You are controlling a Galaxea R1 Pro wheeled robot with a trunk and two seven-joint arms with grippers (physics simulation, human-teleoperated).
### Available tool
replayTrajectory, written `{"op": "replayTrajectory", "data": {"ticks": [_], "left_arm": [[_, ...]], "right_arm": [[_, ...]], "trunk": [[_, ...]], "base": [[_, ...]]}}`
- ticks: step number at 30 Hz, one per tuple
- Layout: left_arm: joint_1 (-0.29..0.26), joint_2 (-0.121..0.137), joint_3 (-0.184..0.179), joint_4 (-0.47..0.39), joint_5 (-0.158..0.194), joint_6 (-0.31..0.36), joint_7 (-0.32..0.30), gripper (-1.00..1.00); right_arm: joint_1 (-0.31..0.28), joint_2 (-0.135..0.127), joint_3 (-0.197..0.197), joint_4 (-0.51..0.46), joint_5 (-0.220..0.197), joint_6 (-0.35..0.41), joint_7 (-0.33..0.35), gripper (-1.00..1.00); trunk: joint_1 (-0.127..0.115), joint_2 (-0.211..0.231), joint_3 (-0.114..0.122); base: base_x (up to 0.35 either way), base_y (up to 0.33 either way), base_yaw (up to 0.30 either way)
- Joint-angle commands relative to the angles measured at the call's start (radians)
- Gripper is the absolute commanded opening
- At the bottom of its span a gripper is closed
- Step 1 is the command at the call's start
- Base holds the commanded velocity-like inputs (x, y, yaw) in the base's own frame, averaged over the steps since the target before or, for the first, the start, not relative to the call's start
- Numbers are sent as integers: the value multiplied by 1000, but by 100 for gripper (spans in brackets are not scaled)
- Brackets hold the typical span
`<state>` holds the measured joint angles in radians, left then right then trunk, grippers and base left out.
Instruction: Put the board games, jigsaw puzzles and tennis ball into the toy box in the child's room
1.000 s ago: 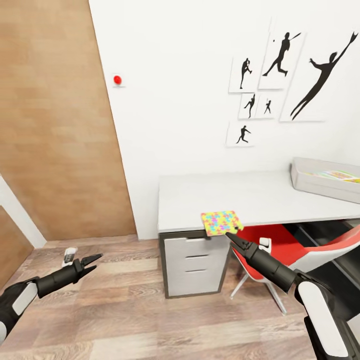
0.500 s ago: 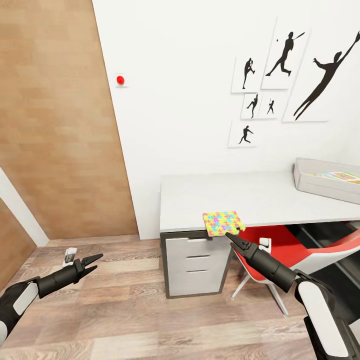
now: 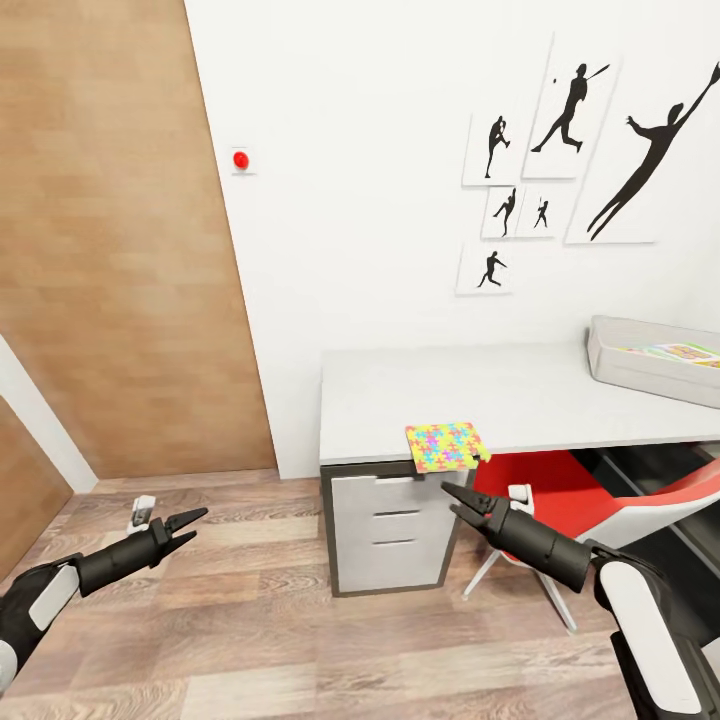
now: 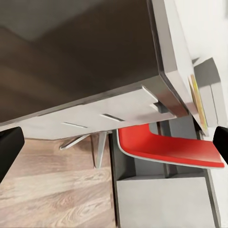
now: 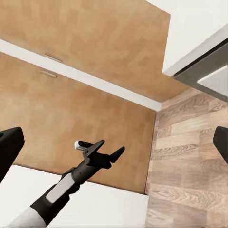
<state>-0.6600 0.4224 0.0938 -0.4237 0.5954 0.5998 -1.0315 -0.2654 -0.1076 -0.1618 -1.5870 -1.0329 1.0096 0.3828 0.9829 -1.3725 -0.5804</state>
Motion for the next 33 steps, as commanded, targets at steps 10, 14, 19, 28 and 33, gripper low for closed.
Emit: {"op": "replayTrajectory", "data": {"ticks": [10, 14, 19, 28, 33], "left_arm": [[-1, -30, 1, -1, -2, 8, 2, 100], [-1, -36, 1, -1, -4, 8, 2, 100], [0, -38, 1, -1, -5, 8, 3, 100], [-1, -57, 0, -2, -6, 8, 9, 100], [-1, -65, 0, -3, -7, 8, 12, 100]], "right_arm": [[0, -4, -26, -1, -11, 38, 86, 100], [0, -5, -33, -1, -12, 38, 165, 100], [0, -6, -44, -1, -12, 38, 210, 100], [1, -7, -102, -1, -13, 38, 275, 100], [1, -6, -105, -1, -13, 38, 293, 100]], "trunk": [[0, 0, -1], [0, 0, -1], [0, 0, -1], [0, 0, -1], [0, 0, -1]], "base": [[0, -161, 0], [0, -51, 0], [0, -14, 0], [0, -47, 0], [0, -222, 0]]}}
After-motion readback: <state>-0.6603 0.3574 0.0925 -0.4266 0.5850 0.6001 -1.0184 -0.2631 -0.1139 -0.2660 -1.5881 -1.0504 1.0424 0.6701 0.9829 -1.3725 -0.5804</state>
